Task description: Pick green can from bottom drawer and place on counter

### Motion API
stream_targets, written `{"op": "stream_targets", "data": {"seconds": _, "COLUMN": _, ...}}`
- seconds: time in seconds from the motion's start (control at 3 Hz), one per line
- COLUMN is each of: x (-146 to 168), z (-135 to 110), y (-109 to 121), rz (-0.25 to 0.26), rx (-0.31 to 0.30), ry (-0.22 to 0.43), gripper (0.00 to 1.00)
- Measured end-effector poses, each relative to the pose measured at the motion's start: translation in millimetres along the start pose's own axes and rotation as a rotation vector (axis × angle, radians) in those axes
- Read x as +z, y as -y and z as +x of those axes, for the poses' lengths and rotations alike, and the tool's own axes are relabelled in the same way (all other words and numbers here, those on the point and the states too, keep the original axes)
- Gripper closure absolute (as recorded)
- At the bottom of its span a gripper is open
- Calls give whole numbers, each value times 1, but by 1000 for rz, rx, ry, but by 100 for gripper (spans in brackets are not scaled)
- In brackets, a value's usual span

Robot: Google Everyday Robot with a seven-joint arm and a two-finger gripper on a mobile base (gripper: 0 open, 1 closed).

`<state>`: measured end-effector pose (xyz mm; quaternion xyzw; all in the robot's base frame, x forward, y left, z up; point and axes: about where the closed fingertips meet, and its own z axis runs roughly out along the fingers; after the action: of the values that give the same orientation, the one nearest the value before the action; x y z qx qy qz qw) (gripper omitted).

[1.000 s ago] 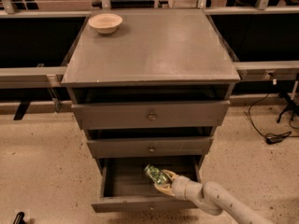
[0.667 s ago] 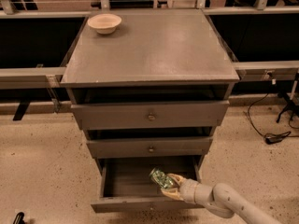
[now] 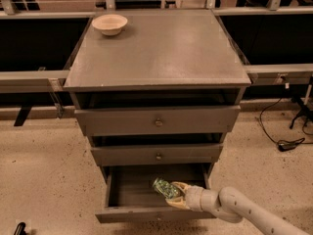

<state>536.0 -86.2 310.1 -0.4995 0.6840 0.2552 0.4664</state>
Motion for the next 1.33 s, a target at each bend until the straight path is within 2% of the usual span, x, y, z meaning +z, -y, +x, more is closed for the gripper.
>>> {"op": "stream_targets", "data": {"seconds": 0.33, "x": -25, "z": -32, "y": 6, "rz": -33, "rx": -150, "ry": -7, "gripper": 100}}
{"op": "stream_targets", "data": {"seconds": 0.67, "x": -78, "z": -80, "y": 2, "rz": -64, "rx": -355, "ry": 13, "gripper": 100}}
{"op": "stream_targets", "data": {"seconds": 1.0, "x": -122, "z": -131, "y": -7, "rz": -79, "rx": -510, "ry": -5, "gripper": 100}}
{"op": "stream_targets", "data": {"seconds": 1.33, "x": -144, "z": -184, "y": -30, "rz": -115, "rx": -619, "ry": -87, "gripper": 100}}
